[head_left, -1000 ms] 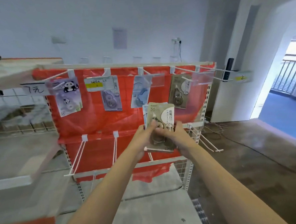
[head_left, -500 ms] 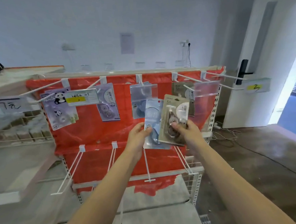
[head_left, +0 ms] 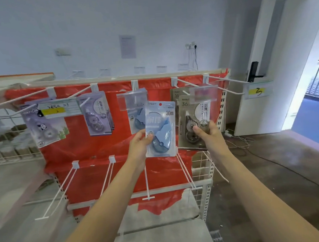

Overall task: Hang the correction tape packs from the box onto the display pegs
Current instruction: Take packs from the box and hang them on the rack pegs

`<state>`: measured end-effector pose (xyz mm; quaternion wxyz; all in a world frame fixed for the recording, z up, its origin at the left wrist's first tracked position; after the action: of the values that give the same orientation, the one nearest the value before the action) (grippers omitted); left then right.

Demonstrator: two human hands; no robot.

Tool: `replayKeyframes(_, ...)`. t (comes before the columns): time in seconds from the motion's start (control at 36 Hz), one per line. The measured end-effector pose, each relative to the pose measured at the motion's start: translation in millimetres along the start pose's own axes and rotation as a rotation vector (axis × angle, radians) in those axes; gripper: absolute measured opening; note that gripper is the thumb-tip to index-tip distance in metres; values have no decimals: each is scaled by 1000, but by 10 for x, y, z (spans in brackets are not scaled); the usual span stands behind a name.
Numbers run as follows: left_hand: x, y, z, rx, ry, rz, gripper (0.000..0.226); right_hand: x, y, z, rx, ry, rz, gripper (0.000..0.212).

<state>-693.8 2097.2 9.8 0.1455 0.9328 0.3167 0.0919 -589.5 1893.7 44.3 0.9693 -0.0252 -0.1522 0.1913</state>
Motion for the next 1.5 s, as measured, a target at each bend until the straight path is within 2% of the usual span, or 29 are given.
replayKeyframes(0.08, -12, 22, -7, -1, 15, 7, 14, 33, 6, -10, 51, 14, -2, 11)
replayKeyframes(0.22, -49, 10, -32, -1, 26, 10, 13, 76, -2, -104, 200, 86, -30, 16)
replayKeyframes(0.44, -98, -100, -137, -31, 59, -7, 16, 244, 88, -138, -12, 128, -51, 31)
replayKeyframes(0.67, -201, -260, -273, 70, 137, 17, 14, 341, 279, -161, 6, 171, -59, 32)
replayKeyframes(0.75, -263, -299, -332, 58, 169, 33, 16, 350, 309, -171, 20, 193, -58, 43)
replayKeyframes(0.81, -281, -362, -376, 45, 189, 13, 16, 374, 329, -182, 29, 195, -53, 51)
replayKeyframes(1.06, -312, -518, -434, 1, 238, -82, 17, 388, 370, -195, 31, 225, -79, 37)
replayKeyframes(1.31, -295, -568, -418, -31, 212, -142, 19, 375, 337, -182, 35, 221, -79, 47)
replayKeyframes(1.5, -129, -569, -359, 132, 131, -224, 14, 323, 342, -137, -6, 210, -63, 51)
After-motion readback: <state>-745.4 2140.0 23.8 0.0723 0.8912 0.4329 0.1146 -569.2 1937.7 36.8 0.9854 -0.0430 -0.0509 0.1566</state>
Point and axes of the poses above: each hand's wrist, its own x-axis towards the middle knuckle, its own y-axis out of the palm, z = x × y, the point moved 10 cm from there along x, towards the middle knuckle, and after that the axes turned 5 degrees about -x, right-handed, at the moved point
